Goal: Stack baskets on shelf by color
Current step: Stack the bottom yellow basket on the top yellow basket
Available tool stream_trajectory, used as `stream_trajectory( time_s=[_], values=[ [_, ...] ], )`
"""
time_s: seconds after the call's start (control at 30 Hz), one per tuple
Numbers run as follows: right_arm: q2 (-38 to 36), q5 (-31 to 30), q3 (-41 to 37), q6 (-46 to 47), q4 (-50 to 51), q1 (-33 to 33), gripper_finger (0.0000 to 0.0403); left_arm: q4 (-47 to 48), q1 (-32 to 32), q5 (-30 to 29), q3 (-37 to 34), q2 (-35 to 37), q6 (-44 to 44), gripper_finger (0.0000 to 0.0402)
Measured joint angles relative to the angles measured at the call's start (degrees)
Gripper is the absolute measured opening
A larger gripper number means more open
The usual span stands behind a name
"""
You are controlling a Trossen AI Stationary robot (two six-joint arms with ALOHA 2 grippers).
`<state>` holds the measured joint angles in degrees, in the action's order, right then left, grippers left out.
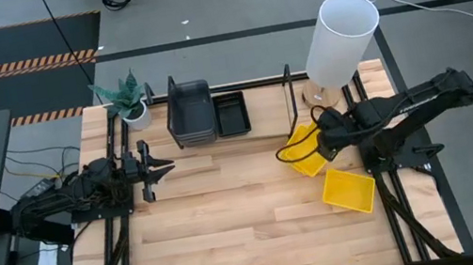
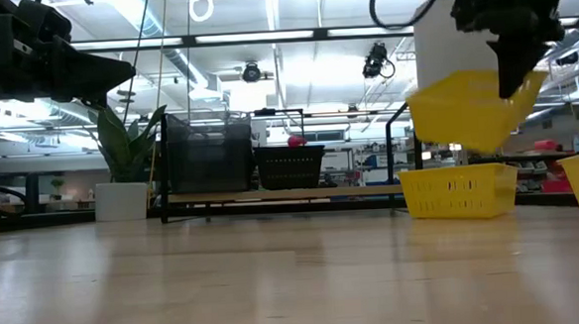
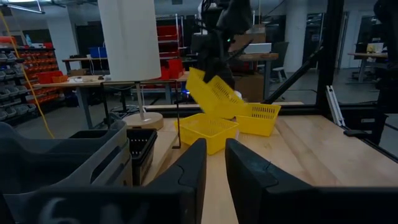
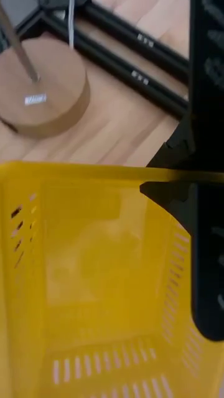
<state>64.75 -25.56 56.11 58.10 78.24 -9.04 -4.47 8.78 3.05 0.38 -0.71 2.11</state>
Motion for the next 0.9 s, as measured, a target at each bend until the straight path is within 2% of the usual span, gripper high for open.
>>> stream_trajectory(
  time_s=[0.23,0.43,0.67,0.9],
  values=[
    [0.0,0.7,-4.1,-5.7,-4.6,5.8,0.0002,0.0,0.0,0.0,0.0,0.0,0.0,0.0075],
    [1.3,8.7,-6.6,-11.2,-11.9,7.8,0.0002,0.0,0.0,0.0,0.0,0.0,0.0,0.007],
    [5.6,19.4,-9.6,-11.8,-20.0,7.1,0.0003,0.0,0.0,0.0,0.0,0.0,0.0,0.0071],
    [9.8,22.2,-9.6,-10.5,-20.5,5.6,0.0034,0.0,0.0,0.0,0.0,0.0,0.0,0.0077]
  ],
)
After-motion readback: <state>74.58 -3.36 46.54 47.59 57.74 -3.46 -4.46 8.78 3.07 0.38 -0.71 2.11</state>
